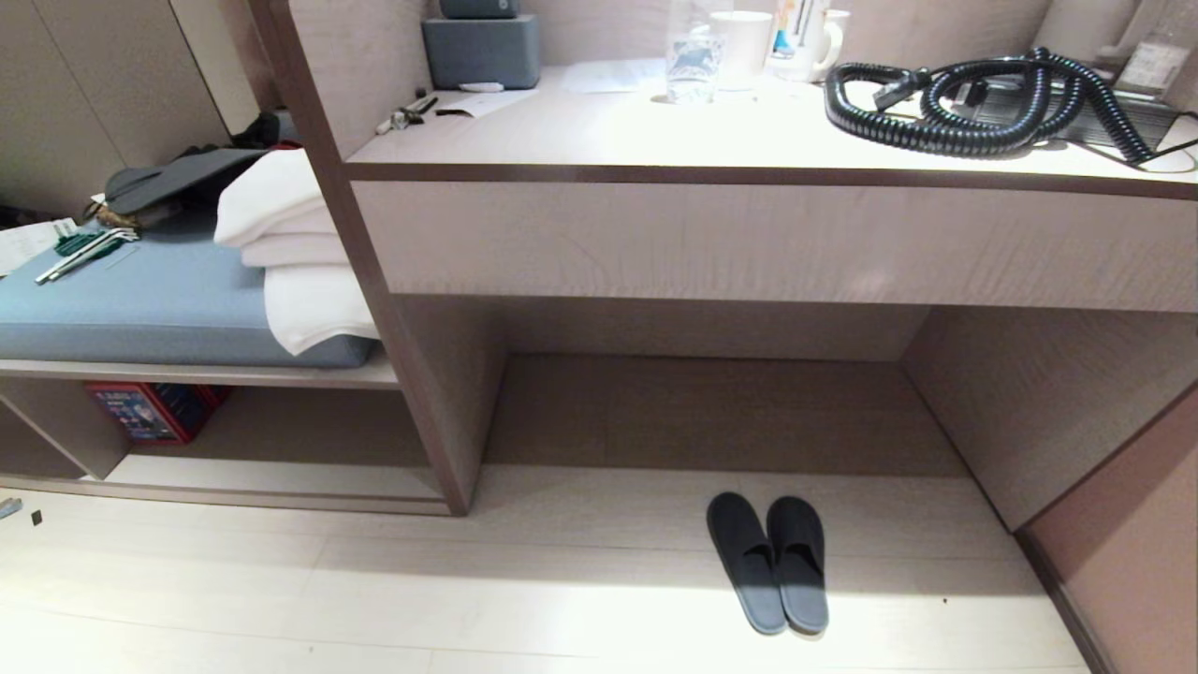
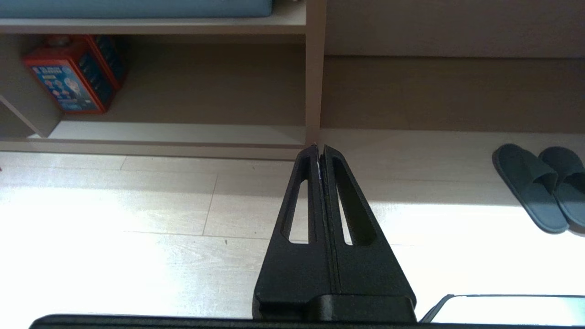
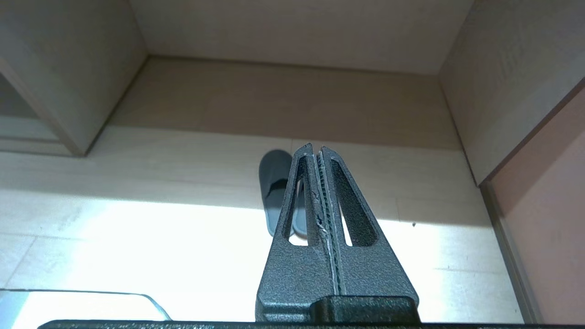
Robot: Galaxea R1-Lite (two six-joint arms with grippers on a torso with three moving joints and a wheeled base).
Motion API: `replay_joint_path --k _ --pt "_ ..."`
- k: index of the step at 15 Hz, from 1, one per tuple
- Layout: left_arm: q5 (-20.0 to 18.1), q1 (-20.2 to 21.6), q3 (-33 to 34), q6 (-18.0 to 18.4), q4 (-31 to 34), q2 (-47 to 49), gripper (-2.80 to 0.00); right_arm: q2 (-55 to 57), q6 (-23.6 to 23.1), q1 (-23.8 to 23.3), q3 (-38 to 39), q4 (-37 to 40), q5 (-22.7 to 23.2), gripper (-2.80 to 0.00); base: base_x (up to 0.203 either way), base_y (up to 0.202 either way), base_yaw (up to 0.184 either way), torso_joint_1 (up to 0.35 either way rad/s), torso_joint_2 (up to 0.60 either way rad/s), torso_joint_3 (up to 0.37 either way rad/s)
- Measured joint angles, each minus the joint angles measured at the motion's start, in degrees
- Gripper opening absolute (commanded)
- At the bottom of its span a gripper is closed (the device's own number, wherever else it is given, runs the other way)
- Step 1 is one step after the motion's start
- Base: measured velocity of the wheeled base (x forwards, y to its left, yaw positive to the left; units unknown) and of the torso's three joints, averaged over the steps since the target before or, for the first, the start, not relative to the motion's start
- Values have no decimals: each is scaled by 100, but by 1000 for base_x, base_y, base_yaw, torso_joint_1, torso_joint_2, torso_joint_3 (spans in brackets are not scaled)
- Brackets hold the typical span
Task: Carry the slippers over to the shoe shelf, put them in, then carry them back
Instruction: Pick up the slippers on the floor
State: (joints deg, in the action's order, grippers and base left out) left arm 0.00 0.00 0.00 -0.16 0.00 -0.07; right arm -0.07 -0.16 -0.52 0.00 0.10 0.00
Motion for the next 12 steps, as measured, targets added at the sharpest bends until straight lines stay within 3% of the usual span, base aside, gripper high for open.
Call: replay_joint_path --k 12 --pt "0 0 0 0 0 0 -280 0 2 0 0 -2 -2 -280 0 0 0 4 3 -198"
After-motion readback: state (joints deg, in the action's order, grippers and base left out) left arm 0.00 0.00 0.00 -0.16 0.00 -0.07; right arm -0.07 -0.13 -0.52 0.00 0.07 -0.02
